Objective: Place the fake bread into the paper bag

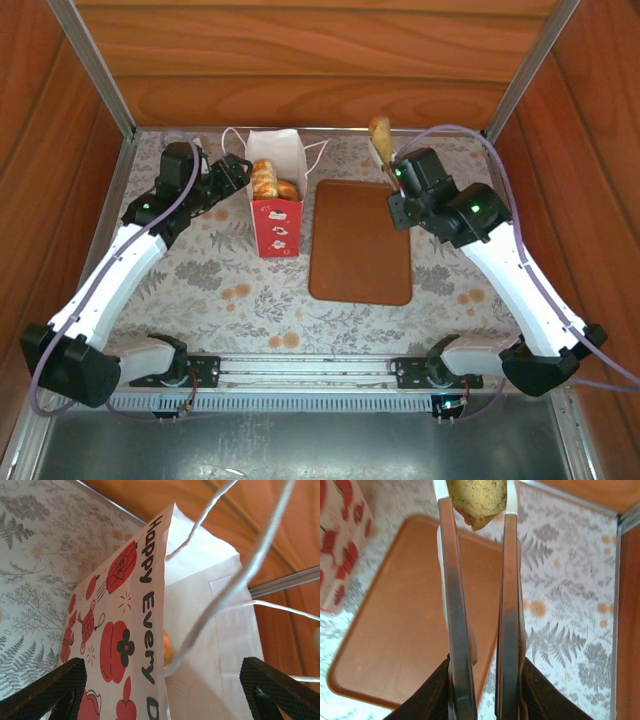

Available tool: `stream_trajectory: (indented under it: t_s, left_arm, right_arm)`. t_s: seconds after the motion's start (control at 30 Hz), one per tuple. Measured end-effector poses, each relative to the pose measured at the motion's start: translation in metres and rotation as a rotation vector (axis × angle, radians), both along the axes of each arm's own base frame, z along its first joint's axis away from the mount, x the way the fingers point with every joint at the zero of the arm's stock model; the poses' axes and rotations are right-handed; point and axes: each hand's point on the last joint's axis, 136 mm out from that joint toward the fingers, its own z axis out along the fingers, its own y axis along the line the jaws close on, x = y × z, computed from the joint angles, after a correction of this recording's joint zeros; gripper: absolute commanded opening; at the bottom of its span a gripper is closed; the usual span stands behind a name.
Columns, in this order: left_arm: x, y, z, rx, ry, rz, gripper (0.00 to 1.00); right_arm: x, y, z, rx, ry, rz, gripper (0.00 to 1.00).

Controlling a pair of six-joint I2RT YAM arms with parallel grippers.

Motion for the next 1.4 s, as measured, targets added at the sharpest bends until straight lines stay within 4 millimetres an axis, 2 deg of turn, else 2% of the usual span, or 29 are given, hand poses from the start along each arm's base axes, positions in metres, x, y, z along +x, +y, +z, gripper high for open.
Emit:
stream_trajectory:
  t_s: [0.17,0.3,0.43,0.57,0.83,1.2,1.4]
  left_arm:
    - [0.012,-0.006,-0.013,-0.005,0.044,0.003,0.66]
    - [0.021,-0.009,-0.016,-0.013,0.047,0.008,0.54]
    - [0.028,-0.012,-0.017,-0.020,0.042,0.012,0.45]
    - [0.033,-0.014,-0.019,-0.028,0.042,0.017,0.37]
    - [0.035,-0.013,-0.019,-0.033,0.039,0.029,0.21]
    - [0.038,-0.010,-0.016,-0.031,0.024,0.046,0.10]
    - [0.038,-0.010,-0.016,-0.032,0.024,0.046,0.07]
  right_arm:
    - [-0.002,0.016,0.042,0.041,-0.072,0.065,0.32]
    - [-0.003,0.043,0.065,0.065,-0.102,0.139,0.31]
    - [-0.006,0.075,0.076,0.076,-0.115,0.220,0.32]
    - [-0.009,0.103,0.077,0.072,-0.111,0.287,0.32]
    - [-0.007,0.143,0.056,0.047,-0.048,0.355,0.33]
    - [-0.002,0.170,0.004,-0.018,0.107,0.383,0.33]
    - [0.000,0.176,-0.023,-0.070,0.177,0.374,0.34]
